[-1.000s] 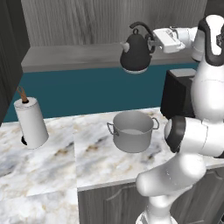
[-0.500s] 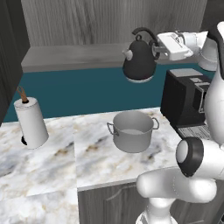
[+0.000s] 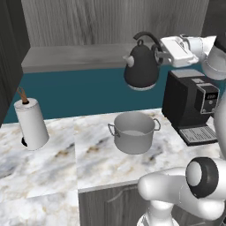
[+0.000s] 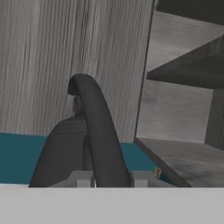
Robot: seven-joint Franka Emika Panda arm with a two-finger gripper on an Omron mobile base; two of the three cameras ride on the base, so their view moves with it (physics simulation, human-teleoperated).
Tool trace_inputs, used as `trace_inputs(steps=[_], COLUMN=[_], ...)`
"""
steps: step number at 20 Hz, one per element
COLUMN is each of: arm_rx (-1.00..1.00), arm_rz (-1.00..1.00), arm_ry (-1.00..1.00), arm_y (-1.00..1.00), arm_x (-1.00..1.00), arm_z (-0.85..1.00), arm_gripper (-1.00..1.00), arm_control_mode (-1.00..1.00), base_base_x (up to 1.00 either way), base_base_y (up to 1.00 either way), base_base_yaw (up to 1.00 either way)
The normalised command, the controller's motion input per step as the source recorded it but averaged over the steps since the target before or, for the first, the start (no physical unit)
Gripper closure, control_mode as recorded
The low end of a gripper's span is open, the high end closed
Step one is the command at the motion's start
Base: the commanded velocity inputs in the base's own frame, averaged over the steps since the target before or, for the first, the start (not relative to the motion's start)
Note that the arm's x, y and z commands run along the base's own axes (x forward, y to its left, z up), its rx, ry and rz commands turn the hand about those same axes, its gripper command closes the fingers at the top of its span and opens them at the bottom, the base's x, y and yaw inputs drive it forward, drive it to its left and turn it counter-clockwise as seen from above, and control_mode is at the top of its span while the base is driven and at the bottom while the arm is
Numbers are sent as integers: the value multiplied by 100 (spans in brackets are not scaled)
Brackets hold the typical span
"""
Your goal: Pick the kettle from the cabinet and place it on a stove burner. Then pick the pot from the counter and place it on another stove burner. Finally, turn both burners on.
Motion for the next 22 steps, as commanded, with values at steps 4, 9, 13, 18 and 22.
trace_inputs(steps=[4, 9, 13, 18, 22], arm_rx=[0, 0, 0, 0, 0], arm_rz=[0, 0, 0, 0, 0], arm_ry=[1, 3, 0, -2, -6], arm_y=[3, 8, 2, 0, 0], arm_x=[-35, -25, 0, -6, -23], arm_z=[-2, -7, 0, 0, 0], arm_gripper=[100, 100, 100, 100, 100], arm_control_mode=[-100, -100, -100, -100, 100], base_base_x=[0, 0, 0, 0, -11], base_base_y=[0, 0, 0, 0, -1], base_base_yaw=[0, 0, 0, 0, -1])
